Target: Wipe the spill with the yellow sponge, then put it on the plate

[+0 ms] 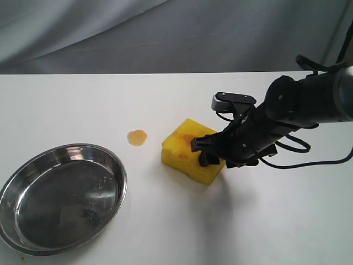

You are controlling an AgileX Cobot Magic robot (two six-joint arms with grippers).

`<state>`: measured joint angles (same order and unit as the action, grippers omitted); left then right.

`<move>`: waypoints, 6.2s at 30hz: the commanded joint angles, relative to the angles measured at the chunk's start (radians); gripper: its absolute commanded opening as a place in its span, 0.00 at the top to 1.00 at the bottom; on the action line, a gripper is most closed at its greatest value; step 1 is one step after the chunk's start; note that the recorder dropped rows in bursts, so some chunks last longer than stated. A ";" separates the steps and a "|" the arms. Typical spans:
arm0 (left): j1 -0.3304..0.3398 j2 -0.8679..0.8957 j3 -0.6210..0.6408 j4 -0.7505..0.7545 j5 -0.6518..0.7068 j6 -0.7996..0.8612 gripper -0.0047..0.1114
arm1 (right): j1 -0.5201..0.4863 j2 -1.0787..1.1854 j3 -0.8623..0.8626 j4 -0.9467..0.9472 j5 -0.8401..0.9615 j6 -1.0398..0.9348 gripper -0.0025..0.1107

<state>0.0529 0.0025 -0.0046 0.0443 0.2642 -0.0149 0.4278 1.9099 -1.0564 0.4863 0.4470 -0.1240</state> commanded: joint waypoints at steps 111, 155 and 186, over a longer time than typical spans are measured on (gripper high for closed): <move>-0.042 -0.002 0.005 0.004 0.001 -0.005 0.96 | 0.001 0.465 -0.830 0.004 0.721 -0.402 0.98; -0.042 -0.002 0.005 0.004 0.001 -0.005 0.96 | 0.092 0.549 -0.830 0.215 0.203 -0.395 0.98; -0.042 -0.002 0.005 0.004 0.001 -0.005 0.96 | 0.013 0.549 -0.830 0.097 0.180 -0.128 0.98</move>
<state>0.0172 0.0025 -0.0046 0.0443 0.2642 -0.0149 0.4680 2.4524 -1.8925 0.6242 0.5872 -0.2645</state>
